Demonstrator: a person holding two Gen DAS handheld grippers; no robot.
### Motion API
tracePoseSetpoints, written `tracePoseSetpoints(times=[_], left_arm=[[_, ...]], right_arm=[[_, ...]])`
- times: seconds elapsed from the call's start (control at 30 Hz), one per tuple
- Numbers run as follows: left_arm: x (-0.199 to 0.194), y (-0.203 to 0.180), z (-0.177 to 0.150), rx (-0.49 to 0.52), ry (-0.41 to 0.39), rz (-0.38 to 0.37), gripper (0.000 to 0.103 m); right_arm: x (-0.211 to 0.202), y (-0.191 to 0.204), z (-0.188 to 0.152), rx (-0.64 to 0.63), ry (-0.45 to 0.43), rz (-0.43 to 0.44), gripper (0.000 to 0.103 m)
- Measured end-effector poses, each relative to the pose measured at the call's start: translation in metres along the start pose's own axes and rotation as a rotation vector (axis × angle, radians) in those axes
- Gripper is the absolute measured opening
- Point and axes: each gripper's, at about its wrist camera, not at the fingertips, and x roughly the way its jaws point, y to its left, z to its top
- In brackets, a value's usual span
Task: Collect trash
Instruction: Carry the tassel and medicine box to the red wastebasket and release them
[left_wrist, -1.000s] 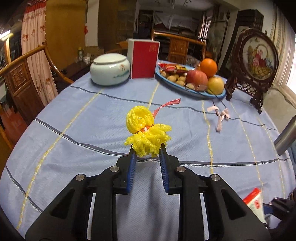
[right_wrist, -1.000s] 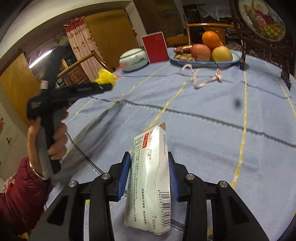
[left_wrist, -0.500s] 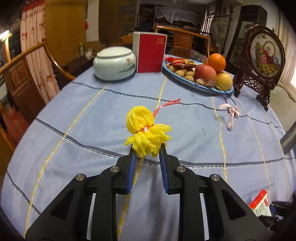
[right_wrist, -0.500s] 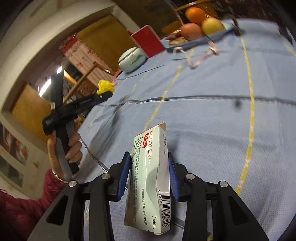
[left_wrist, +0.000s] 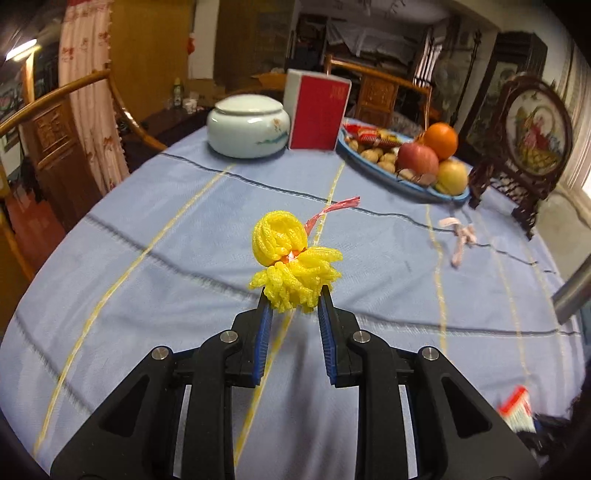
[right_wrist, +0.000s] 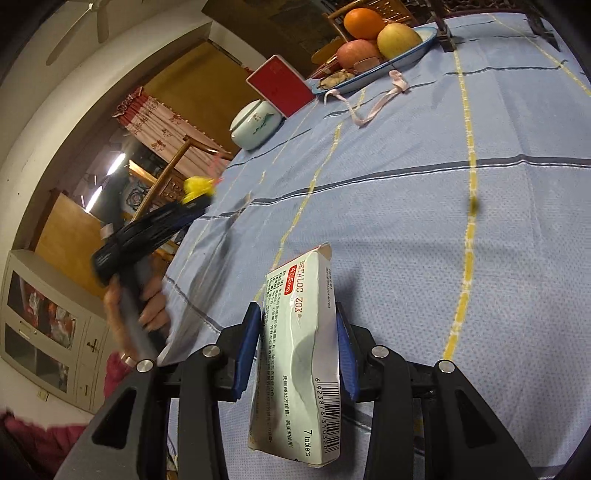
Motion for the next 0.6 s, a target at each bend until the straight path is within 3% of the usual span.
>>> tracePoseSetpoints(times=[0.1,0.27,0.33,0.43,0.6], left_arm=[[-0.051,0.014,-0.021,-0.009,-0.058,0.027,0.026],[-0.126,0.048,-0.046,-0.055,-0.103,0.056,0.026],[-0.154,0.061,-0.056,-0.066,-0.126,0.094,0.026],[-0.195,0.081,-0.073,-0.076,-0.16,0.168,0.026],[-0.265,0.129,-0.118,-0.153,-0.202,0.295,0.026]], right_arm=[[-0.013,0.006,0.001,-0.017,-0.057,-0.008,0.039],[-0.045,0.046,-0.006,-0.185,-0.246,-0.059,0.039],[-0.054,0.06,-0.012,-0.204,-0.29,-0.023,0.039],[-0.053,0.084,-0.023,-0.203,-0.288,0.075,0.039],[-0.035,0.145,-0.047,-0.31,-0.217,0.187,0.039]])
